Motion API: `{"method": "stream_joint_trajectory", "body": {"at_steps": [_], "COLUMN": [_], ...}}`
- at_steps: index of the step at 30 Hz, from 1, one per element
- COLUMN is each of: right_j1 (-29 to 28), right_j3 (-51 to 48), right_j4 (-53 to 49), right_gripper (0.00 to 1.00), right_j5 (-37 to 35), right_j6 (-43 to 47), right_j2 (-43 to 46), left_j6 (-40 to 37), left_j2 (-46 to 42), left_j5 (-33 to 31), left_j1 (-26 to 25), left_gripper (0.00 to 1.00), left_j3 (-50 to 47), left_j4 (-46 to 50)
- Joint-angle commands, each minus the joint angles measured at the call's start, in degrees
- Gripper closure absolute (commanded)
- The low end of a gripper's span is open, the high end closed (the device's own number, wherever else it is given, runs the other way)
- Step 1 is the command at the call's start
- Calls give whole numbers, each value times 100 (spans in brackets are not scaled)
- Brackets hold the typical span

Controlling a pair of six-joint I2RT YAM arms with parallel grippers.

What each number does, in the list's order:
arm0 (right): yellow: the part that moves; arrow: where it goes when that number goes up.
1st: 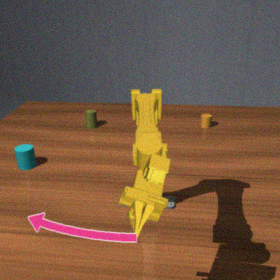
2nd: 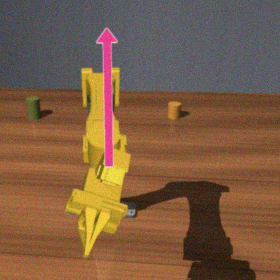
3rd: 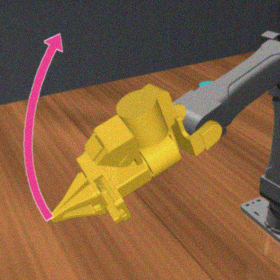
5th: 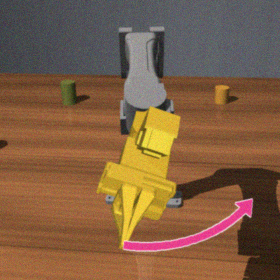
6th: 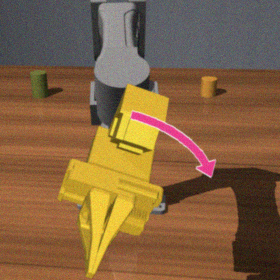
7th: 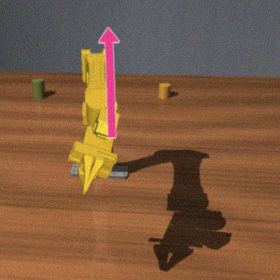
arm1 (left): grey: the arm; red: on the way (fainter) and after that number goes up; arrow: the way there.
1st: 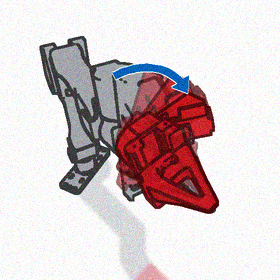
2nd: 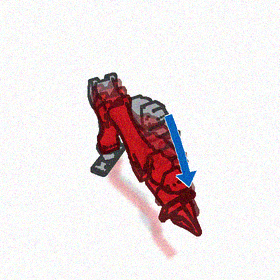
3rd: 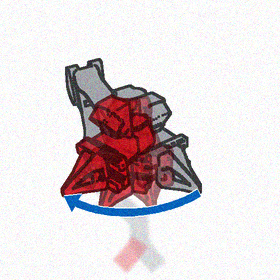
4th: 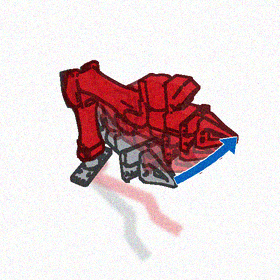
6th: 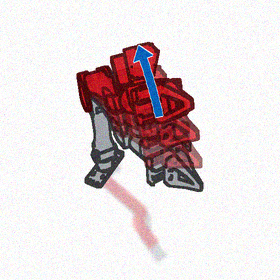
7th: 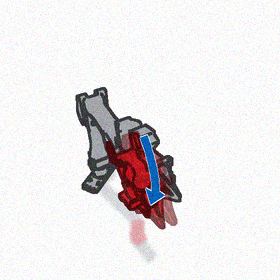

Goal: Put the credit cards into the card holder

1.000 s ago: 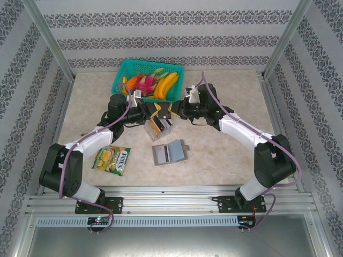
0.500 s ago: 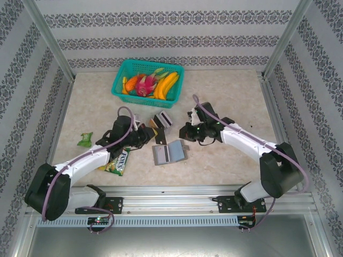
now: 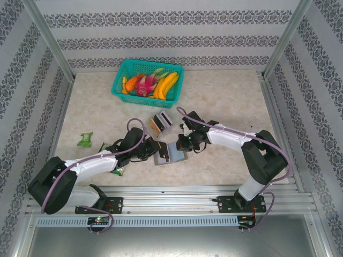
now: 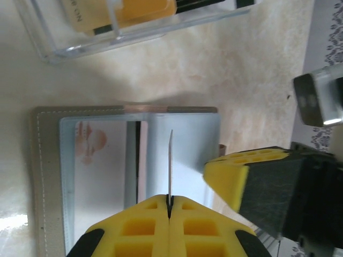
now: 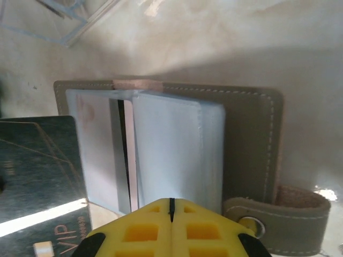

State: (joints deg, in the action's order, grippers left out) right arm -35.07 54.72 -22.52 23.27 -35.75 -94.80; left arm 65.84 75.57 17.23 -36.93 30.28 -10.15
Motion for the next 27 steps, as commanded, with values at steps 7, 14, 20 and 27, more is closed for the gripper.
{"method": "stream_joint_trajectory", "body": {"at_steps": [7, 14, 20, 27], "right_j1": [195, 237, 255, 281], "right_j3": [-143, -167, -191, -244], "right_j4": [-120, -50, -63, -86], "right_gripper": [96, 96, 96, 95], "right_j5": [-393, -381, -470, -523], "right_j6": [157, 149, 146, 134], "right_j2": [-294, -519, -627, -694], "left_j6": [-79, -155, -198, -247], "left_j2": [512, 922, 1043, 1341], "left_j5": [-197, -133, -271, -161], "left_j1": [-174, -183, -201, -249], "left_gripper": [100, 100, 100, 100], "left_j3": [5, 13, -97, -232], "left_j4": [-688, -980, -1051, -1705]}}
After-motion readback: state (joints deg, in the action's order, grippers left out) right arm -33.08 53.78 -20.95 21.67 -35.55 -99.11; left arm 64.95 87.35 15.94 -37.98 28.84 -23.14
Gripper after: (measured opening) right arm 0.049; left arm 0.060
